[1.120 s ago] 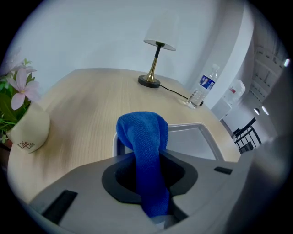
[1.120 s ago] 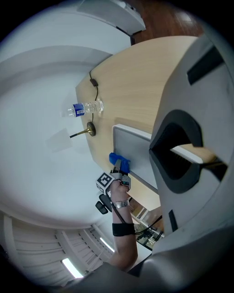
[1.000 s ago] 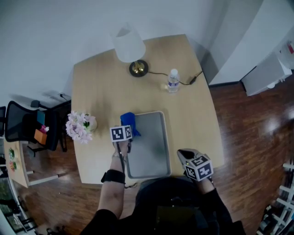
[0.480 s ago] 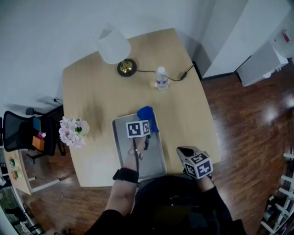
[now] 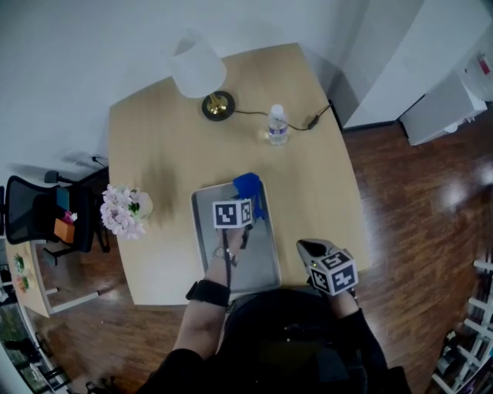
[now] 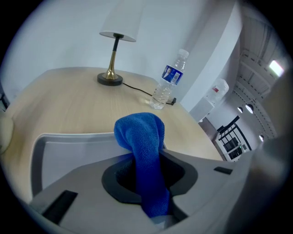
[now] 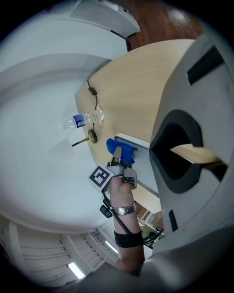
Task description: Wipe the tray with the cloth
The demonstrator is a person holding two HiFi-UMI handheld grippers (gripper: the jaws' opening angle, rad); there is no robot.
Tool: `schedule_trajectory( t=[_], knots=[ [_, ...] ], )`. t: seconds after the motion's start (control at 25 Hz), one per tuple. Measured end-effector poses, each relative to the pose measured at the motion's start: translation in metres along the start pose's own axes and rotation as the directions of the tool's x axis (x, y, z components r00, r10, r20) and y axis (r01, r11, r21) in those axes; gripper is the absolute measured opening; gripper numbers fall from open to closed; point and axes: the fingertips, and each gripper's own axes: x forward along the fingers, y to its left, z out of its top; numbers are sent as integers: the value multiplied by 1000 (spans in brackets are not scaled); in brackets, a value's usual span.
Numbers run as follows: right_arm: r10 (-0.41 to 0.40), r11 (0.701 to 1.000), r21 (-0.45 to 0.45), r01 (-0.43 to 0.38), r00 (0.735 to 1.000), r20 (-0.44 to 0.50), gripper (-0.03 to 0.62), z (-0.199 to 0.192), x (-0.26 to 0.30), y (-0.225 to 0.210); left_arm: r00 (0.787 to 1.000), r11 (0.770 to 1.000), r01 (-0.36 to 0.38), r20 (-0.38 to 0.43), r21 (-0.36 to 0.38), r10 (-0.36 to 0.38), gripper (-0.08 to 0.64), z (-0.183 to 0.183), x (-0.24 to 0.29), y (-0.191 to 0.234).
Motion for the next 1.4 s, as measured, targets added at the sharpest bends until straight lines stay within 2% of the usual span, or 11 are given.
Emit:
schedule_trajectory(
  t=[0.2, 0.36, 0.52, 0.68, 0.8, 0.92, 1.04, 1.12, 1.28, 1.4],
  knots=[
    [-11, 999, -43, 10, 1000, -27, 6, 6, 11, 5, 994, 993, -113, 12, 40, 113, 100, -25, -51, 60],
    [0, 997, -76, -2, 1000, -28, 6, 18, 17, 17, 978, 977, -206, -31, 45, 208, 100, -52, -81, 120],
    [12, 995, -100, -16, 999, -36, 6, 18, 18, 27, 973, 975, -217, -67, 54, 220, 100, -73, -90, 145],
    [7, 995, -98, -12, 999, -48, 6, 10, 17, 29, 974, 976, -210, -74, 52, 213, 100, -80, -77, 135],
    [-4, 995, -98, 1, 999, -36, 6, 11, 13, 28, 973, 974, -225, -54, 13, 225, 100, -79, -74, 129],
    [-18, 996, -87, 15, 999, -30, 6, 9, 10, 23, 979, 980, -200, -42, -19, 199, 100, -78, -69, 114],
    [-30, 997, -68, 28, 999, -27, 6, 4, 7, 19, 985, 986, -167, -32, -6, 167, 100, -75, -56, 85],
    [-36, 997, -62, 34, 999, -23, 6, 2, 5, 18, 992, 992, -127, -28, 0, 127, 100, -72, -43, 58],
    [-45, 997, -58, 44, 999, -17, 6, 0, 2, 19, 1000, 999, 4, -21, -33, -5, 100, -67, -13, -10],
    [-52, 997, -53, 52, 999, -14, 6, -4, -2, 19, 998, 998, 49, -25, -47, -50, 100, -68, 0, -41]
  ],
)
